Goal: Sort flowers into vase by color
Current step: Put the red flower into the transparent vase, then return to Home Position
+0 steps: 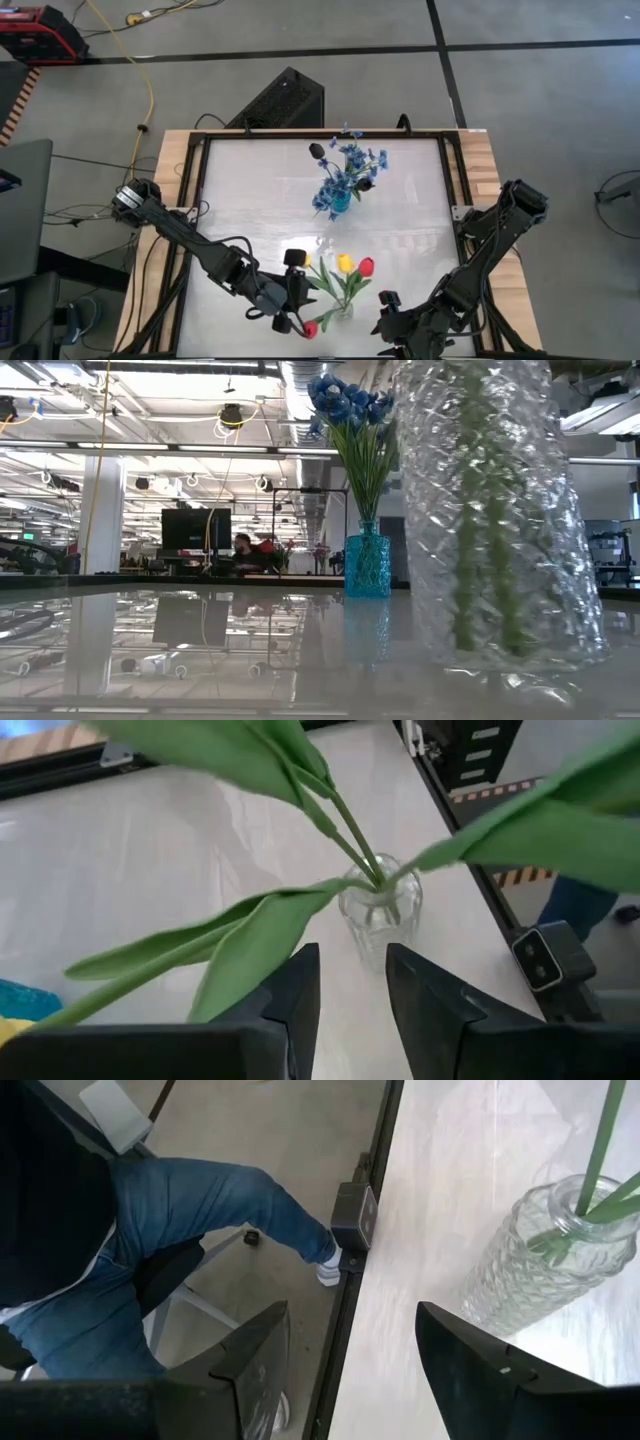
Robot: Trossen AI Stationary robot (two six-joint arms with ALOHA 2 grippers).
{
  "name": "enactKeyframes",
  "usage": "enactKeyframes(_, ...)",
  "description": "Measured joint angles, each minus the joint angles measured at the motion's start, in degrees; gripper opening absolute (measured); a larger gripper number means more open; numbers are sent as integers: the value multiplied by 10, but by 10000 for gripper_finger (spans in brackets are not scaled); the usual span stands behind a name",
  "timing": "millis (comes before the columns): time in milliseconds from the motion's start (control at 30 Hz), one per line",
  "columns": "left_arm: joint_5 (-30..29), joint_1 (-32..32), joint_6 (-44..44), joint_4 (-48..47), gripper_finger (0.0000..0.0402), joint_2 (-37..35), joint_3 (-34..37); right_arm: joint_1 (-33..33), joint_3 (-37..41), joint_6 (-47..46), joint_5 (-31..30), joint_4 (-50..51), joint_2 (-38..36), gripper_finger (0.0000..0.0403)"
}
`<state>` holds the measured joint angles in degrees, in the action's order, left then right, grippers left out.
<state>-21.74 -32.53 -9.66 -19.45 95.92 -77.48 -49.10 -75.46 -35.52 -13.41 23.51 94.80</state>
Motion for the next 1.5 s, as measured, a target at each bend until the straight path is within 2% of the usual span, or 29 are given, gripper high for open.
enactKeyframes(300, 5, 0, 1, -1, 107, -3, 0, 0, 0, -19, -3, 0, 1, 243)
enactKeyframes(600, 15, -1, 26, 21, 107, -3, 0, -11, 0, -46, -50, -6, 5, 243)
enactKeyframes(967, 51, -1, 56, 12, 107, -3, -42, -14, 1, -32, -45, -104, 112, 243)
enactKeyframes(1367, 64, -7, 44, -200, 107, -3, -164, -12, 0, -30, -45, -118, 122, 243)
enactKeyframes(1500, 38, -10, 27, -280, 107, -3, -197, -10, 0, -32, -45, -118, 123, 243)
